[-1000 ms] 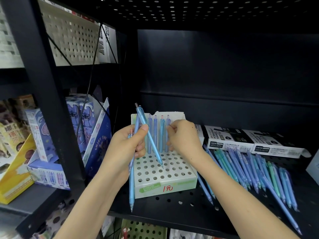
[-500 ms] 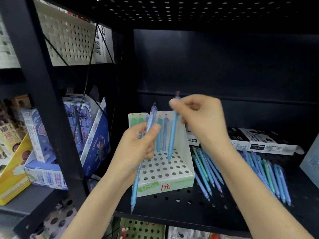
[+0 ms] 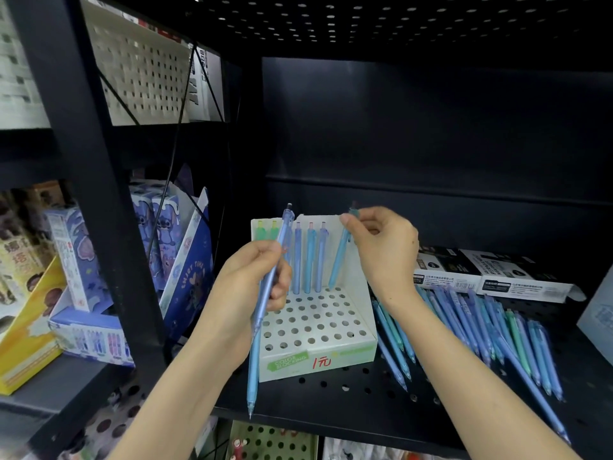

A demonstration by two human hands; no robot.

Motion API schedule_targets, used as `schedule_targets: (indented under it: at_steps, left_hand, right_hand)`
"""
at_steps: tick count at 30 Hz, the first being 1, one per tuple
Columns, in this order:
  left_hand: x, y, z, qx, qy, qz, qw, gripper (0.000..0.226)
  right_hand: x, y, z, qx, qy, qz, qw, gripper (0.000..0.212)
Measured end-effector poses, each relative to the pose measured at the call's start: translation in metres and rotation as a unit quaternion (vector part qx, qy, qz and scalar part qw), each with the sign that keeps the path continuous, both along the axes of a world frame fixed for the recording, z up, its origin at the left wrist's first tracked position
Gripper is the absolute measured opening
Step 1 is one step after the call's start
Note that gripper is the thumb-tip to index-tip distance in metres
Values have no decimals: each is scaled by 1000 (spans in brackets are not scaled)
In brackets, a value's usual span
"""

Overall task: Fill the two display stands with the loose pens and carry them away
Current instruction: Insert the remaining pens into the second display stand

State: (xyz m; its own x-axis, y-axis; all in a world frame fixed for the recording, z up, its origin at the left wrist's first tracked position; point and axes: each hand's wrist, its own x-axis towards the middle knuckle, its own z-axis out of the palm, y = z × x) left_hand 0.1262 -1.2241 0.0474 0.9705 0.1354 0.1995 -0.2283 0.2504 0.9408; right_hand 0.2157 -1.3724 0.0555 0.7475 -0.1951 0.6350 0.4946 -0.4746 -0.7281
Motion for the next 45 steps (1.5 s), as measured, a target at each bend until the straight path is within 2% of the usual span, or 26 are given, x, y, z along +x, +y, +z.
schedule_targets:
  at_steps: [5, 8, 12, 14, 18, 23, 25, 27, 29, 31, 34, 37, 39, 42, 45]
  left_hand:
    - [1, 0, -2, 20, 7, 0, 1000, 18]
    - [2, 1, -2, 20, 12, 8, 1000, 18]
    - [5, 2, -2, 13, 14, 14, 1000, 16]
    - [5, 2, -1, 14, 17, 13, 1000, 16]
    - [5, 1, -2, 7, 19, 6, 1000, 17]
    - [5, -1, -1, 13, 18, 6, 1000, 17]
    - [5, -1, -1, 26, 14, 8, 1000, 17]
    - [5, -2, -2, 49, 8, 15, 999, 17]
    - [4, -5, -2, 78, 0, 19, 997, 19]
    - [2, -8, -1, 111, -10, 16, 994, 24]
    - [0, -12, 1, 143, -25, 18, 989, 23]
    - [-1, -10, 3, 81, -31, 30, 996, 20]
    - [-2, -5, 4, 4, -26, 26, 999, 23]
    - [-2, -1, 2, -47, -4, 30, 998, 27]
    - [-1, -3, 0, -69, 6, 45, 997, 28]
  right_hand:
    - [4, 5, -1, -25, 1, -10, 1000, 19]
    - [6, 7, -7, -80, 5, -26, 996, 23]
    - [10, 9, -12, -173, -98, -93, 976, 23]
    - [14, 7, -11, -198, -120, -118, 966, 23]
    - [21, 3, -12, -233, -64, -98, 966, 24]
    - [16, 1, -11, -298, 50, -75, 950, 30]
    - [11, 0, -7, -315, 51, -82, 944, 27]
    - [-2, 1, -4, -268, -3, -87, 959, 26]
    - [-21, 4, 6, -175, -37, -23, 984, 32]
    - [-40, 8, 18, -98, 8, 108, 989, 27]
    - [-53, 6, 33, 19, 84, 234, 968, 13]
    - [-46, -12, 40, 138, 67, 196, 968, 13]
    - [-34, -23, 40, 136, 21, 111, 984, 11]
    - [-20, -26, 32, 28, -7, 1, 1000, 14]
    - [-12, -21, 21, -52, -15, -27, 998, 19]
